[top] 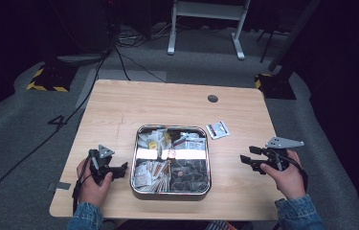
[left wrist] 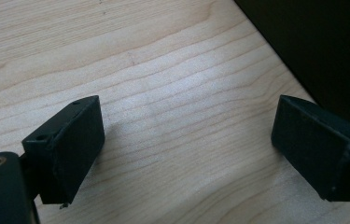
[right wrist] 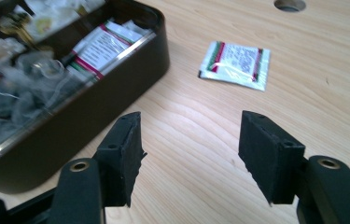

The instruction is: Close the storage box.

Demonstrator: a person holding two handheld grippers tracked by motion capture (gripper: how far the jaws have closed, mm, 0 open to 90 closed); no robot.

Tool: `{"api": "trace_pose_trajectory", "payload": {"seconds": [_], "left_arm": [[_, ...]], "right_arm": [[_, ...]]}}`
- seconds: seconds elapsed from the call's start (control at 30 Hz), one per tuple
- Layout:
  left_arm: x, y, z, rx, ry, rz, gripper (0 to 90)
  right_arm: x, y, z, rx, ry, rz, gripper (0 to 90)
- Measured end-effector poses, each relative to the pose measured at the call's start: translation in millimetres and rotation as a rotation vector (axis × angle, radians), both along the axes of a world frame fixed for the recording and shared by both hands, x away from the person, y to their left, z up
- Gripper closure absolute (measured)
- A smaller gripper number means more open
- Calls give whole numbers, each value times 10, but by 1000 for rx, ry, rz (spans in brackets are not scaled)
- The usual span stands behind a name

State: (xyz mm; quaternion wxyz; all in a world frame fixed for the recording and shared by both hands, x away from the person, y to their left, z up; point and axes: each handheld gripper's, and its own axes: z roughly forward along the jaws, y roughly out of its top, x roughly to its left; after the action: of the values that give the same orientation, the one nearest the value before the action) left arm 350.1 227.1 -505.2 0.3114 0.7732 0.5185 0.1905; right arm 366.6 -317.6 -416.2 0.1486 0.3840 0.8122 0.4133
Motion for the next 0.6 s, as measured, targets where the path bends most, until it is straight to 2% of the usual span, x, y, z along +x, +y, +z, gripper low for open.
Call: {"api": "trace_pose_trajectory", "payload": {"seconds": [0.37, 0.6], "left_arm": [[0, 0, 0, 0, 0, 0, 99], [4, -1, -2, 0, -3, 1, 96]], "right_arm": [[15, -171, -208, -14, 6, -44, 400], [51, -215, -356, -22, -22, -99, 400]]}}
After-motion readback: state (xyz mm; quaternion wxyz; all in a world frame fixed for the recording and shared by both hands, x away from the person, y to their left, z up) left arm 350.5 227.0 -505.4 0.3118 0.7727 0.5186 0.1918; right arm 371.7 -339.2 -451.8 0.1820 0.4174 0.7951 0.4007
